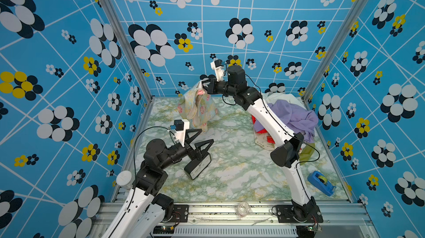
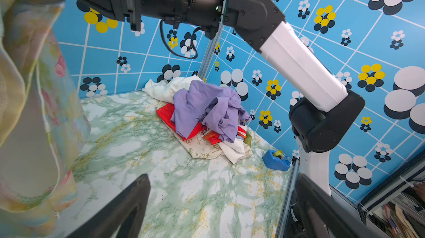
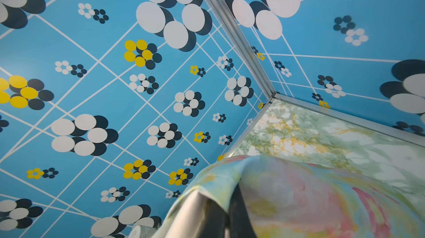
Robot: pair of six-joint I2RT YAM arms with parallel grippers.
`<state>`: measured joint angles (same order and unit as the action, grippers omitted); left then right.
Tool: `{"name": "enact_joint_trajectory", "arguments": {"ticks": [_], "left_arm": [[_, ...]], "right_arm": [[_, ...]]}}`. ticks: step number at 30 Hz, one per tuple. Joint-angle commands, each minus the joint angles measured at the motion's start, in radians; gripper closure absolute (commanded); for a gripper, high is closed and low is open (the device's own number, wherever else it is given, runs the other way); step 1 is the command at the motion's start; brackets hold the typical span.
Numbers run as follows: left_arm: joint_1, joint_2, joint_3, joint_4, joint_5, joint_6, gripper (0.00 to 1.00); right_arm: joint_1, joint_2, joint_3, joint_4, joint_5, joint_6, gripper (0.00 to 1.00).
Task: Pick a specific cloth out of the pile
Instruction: 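Carry the floral cloth toward the open table area farther from the pile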
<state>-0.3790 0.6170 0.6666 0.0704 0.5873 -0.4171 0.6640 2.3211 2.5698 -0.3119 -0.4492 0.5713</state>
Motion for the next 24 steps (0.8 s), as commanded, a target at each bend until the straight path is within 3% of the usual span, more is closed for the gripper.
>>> {"name": "enact_joint_trajectory", "arguments": {"ticks": [1,11,16,24], "left_arm": [[0.008,-0.032,-0.012,-0.021,-0.012,0.026,0.01],[0.008,-0.047,-0.007,-0.059,-0.016,0.038,0.01],[0.007,-0.046,-0.008,-0.057,-0.017,0.04,0.01],[0.008,-0.041,-0.011,-0.06,-0.018,0.045,0.01]], "right_arm": [[0.018,0.077,0.043,0.197,-0.096,0.146,1.0],[0.052,0.322,0.129,0.479,-0.186,0.381,1.0],[0.055,0.452,0.235,0.49,-0.203,0.447,1.0],[0.066,0.526,0.219,0.486,-0.225,0.482,1.0]]}}
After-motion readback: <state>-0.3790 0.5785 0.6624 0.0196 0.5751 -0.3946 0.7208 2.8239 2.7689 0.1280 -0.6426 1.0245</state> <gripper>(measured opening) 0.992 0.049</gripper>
